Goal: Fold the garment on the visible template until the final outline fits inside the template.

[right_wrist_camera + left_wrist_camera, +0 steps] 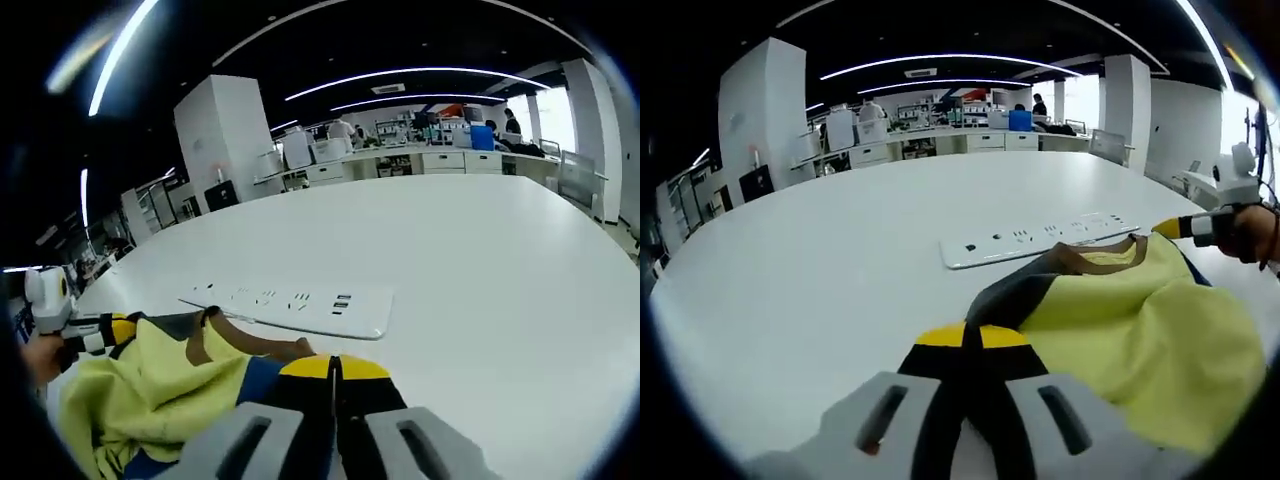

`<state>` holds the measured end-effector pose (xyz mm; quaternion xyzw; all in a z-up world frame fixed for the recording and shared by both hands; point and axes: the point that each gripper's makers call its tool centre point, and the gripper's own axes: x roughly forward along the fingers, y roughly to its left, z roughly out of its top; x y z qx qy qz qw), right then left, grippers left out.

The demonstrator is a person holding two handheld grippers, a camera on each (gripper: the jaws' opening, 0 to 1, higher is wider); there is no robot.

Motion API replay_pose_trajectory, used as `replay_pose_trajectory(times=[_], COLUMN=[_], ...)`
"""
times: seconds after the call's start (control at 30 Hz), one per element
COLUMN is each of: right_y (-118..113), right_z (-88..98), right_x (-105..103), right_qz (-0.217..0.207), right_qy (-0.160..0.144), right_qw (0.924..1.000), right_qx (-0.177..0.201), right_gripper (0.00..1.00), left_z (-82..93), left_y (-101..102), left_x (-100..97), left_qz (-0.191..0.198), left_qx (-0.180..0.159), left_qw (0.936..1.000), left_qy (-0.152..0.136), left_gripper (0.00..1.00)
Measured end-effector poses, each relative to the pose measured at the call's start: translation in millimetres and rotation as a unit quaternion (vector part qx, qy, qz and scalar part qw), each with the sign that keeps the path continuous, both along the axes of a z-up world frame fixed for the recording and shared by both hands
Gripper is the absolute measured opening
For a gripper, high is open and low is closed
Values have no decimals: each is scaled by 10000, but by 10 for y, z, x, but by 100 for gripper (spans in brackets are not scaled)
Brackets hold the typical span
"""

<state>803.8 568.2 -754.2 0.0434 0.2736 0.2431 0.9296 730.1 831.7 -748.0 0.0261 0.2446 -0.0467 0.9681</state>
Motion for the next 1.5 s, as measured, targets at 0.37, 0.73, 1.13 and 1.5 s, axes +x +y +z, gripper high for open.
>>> replay_pose_trajectory(times=[0.37,0.73,1.13,1.5], right_y=[70,35,-148,-284], right_z=[209,353,217,-21], right_x=[-187,-660,-1298,-1478], right_qz=[306,587,650,481], right_qy=[107,387,665,774], right_qw=[9995,9975,9952,9936], right_qx=[12,-90,-303,-671], right_gripper=[27,54,54,41], left_z=[193,372,309,30], left_y=[19,-180,-244,-277], left_x=[-165,-522,-832,-862], left_qz=[50,-434,-716,-684], left_qx=[-6,-306,-154,-310], left_qw=[9999,9984,9973,9971], left_qy=[-120,-180,-24,156], left_gripper=[46,52,49,35])
